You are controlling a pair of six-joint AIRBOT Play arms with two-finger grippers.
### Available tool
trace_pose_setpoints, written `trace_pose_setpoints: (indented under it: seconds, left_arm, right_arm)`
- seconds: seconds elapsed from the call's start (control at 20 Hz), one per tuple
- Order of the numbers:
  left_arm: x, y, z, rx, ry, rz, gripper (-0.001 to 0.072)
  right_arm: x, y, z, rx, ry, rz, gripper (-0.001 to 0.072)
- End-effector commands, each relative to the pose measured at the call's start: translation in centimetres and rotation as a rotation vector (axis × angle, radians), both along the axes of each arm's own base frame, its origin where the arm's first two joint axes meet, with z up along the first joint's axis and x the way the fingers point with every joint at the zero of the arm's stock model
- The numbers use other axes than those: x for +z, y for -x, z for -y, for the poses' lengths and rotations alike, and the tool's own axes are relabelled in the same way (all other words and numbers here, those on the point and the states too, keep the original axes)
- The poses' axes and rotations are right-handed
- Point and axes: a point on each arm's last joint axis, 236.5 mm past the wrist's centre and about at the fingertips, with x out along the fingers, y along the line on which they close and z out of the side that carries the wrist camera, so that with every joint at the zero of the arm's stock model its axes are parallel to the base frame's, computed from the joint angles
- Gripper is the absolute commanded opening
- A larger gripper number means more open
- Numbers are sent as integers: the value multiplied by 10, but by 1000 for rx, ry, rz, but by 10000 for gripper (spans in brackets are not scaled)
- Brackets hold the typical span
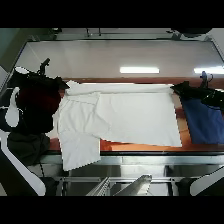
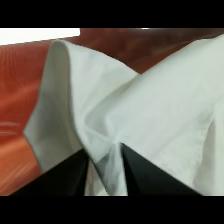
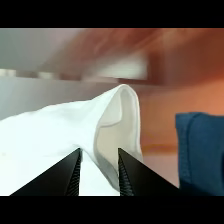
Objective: Fold the shirts.
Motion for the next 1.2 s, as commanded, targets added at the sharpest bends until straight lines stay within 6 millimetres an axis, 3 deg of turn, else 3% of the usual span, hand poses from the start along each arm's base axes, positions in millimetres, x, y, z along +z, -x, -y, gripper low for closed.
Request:
trace_pose_setpoints:
  seconds: [0.0, 0.15, 0.25, 0.4, 0.55, 0.7, 0.75, 0.8, 0.85, 1.0, 1.15]
  left_arm:
    - [16, 14, -3, -41, 23, -47, 295]
    - [36, 35, -45, -15, -78, -178, 294]
    - [49, 51, -72, 42, -129, -216, 290]
    - [62, 88, -79, 116, -86, -267, 290]
    - [61, 143, -63, 149, -57, -347, 290]
    - [57, 199, -38, 173, -48, -384, 290]
    - [55, 215, -31, 187, -49, -391, 290]
    - [52, 232, -23, 198, -50, -398, 291]
    - [50, 247, -17, 204, -48, -406, 291]
    - [42, 289, 3, 203, -34, -451, 292]
    - [36, 315, 13, 219, -44, -445, 292]
  right_arm:
    - [7, 9, -4, 48, -4, 3, 271]
    - [23, 38, 16, 74, -12, -79, 269]
    - [38, 66, 32, 104, -26, -142, 230]
    - [61, 112, 33, 199, -47, -218, 229]
    - [64, 164, 9, 262, -41, -299, 228]
    - [41, 227, -13, 248, 29, -404, 234]
    - [28, 242, -13, 225, 85, -430, 317]
    - [15, 254, -10, 199, 145, -449, 509]
    - [6, 260, -8, 179, 179, -459, 588]
    - [-11, 269, -12, 174, 166, -498, 588]
    - [-27, 280, -13, 216, 158, -544, 576]
